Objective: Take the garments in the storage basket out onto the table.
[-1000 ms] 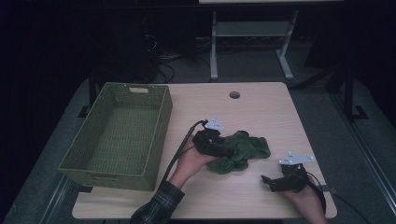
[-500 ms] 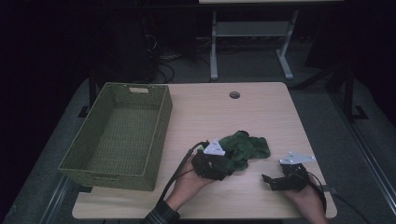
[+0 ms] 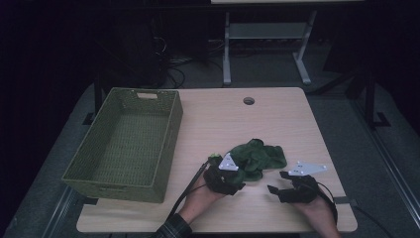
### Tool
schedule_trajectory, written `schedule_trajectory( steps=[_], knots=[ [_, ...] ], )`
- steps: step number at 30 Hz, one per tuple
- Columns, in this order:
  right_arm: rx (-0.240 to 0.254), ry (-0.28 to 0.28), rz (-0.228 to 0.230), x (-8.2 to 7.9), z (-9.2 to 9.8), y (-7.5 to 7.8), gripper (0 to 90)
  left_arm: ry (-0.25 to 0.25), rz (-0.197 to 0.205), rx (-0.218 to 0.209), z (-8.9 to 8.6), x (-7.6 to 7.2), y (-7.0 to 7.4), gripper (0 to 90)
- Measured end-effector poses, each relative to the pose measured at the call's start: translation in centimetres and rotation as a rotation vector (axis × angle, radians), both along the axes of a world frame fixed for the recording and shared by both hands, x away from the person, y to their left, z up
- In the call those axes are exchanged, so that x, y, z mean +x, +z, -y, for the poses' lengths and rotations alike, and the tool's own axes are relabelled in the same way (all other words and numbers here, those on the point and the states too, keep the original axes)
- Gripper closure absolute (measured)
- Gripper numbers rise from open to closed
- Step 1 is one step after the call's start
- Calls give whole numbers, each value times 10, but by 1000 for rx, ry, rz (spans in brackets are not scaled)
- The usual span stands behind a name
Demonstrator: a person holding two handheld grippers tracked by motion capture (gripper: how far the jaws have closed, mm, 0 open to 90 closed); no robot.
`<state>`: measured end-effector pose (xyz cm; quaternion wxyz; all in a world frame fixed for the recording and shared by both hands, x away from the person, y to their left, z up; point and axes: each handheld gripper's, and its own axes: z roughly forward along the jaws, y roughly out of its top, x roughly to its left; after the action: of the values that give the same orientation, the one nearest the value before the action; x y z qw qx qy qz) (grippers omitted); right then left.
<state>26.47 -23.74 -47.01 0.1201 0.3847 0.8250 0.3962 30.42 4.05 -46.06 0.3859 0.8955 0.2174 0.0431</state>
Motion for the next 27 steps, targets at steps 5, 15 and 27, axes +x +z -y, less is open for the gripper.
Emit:
schedule_trajectory(
  steps=[5,15,27],
  knots=[
    [20,39,12,4,-16,2,364,6,16,20,-1,2,-6,611],
    [34,60,-5,17,-32,-2,486,11,15,32,-2,6,-7,761],
    [5,82,8,20,-35,4,822,17,-58,-72,-10,9,4,822]
  ],
)
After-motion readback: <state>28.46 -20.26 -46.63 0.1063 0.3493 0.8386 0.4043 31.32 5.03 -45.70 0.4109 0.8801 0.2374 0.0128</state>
